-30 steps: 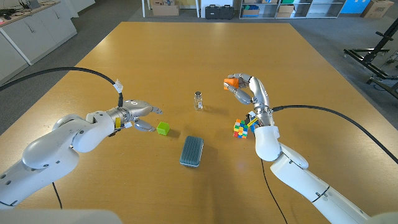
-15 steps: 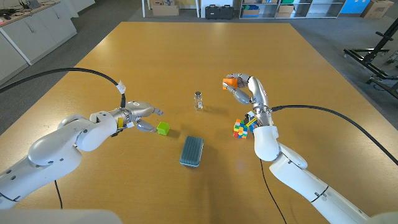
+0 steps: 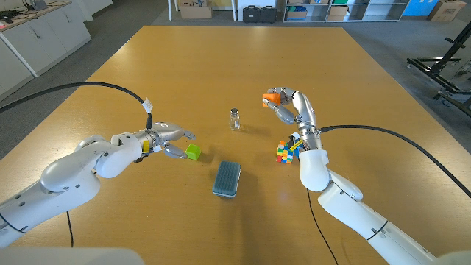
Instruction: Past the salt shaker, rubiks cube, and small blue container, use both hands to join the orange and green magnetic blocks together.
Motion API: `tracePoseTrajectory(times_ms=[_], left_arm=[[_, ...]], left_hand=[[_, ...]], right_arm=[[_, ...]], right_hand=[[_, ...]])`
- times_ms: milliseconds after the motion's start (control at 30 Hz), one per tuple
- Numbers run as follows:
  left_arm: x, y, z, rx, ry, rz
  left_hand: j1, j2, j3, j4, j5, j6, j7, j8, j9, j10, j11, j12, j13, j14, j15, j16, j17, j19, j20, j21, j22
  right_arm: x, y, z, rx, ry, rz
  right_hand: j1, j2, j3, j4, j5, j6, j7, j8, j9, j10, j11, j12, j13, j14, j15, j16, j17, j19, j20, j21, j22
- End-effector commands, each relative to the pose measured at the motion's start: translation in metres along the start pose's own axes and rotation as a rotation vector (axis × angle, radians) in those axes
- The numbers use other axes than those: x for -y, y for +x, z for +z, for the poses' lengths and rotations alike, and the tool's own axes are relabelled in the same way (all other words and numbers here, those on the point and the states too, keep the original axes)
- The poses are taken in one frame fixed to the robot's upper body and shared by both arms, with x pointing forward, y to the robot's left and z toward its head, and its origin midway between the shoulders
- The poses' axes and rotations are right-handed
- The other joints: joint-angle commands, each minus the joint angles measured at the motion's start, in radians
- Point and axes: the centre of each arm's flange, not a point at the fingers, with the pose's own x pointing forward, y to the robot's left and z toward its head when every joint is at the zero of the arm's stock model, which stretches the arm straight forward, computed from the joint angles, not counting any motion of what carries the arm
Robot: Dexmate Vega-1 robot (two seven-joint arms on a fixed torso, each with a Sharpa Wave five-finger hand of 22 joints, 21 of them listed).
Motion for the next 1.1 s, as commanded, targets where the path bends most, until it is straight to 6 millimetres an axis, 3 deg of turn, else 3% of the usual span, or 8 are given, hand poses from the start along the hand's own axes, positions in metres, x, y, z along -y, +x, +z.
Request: tracePoseTrajectory(times_ms=[33, 1100], left_arm=[[0.002, 0.009, 0.001, 0.005, 0.009, 0.005], [0.019, 0.021, 0.002, 0.006, -0.002, -0.016]], left_hand=[[0.012, 0.001, -0.002, 0.000, 0.008, 0.007, 0.001, 0.007, 0.000, 0.012, 0.002, 0.005, 0.003, 0.012, -0.096, 0.008, 0.005, 0.006, -0.002, 0.005, 0.002], [0.046, 0.010, 0.005, -0.003, 0.010, 0.012, 0.004, 0.012, -0.001, 0.036, -0.008, 0.009, 0.000, 0.028, -0.108, 0.009, 0.004, 0.024, -0.006, 0.009, 0.002]], right_arm=[[0.000, -0.003, -0.002, -0.007, 0.000, -0.004], [0.000, -0.005, -0.001, -0.010, 0.000, -0.008]], right_hand=[[0.159, 0.159, 0.001, 0.006, 0.002, 0.100, -0.036, 0.001, 0.004, 0.166, -0.152, 0.004, 0.002, 0.016, -0.084, 0.000, 0.003, -0.009, -0.021, 0.010, 0.001], [0.161, 0.160, 0.001, 0.006, 0.001, 0.105, -0.036, -0.003, 0.005, 0.166, -0.153, 0.001, 0.005, 0.016, -0.085, -0.003, 0.007, -0.013, -0.020, 0.020, 0.000]])
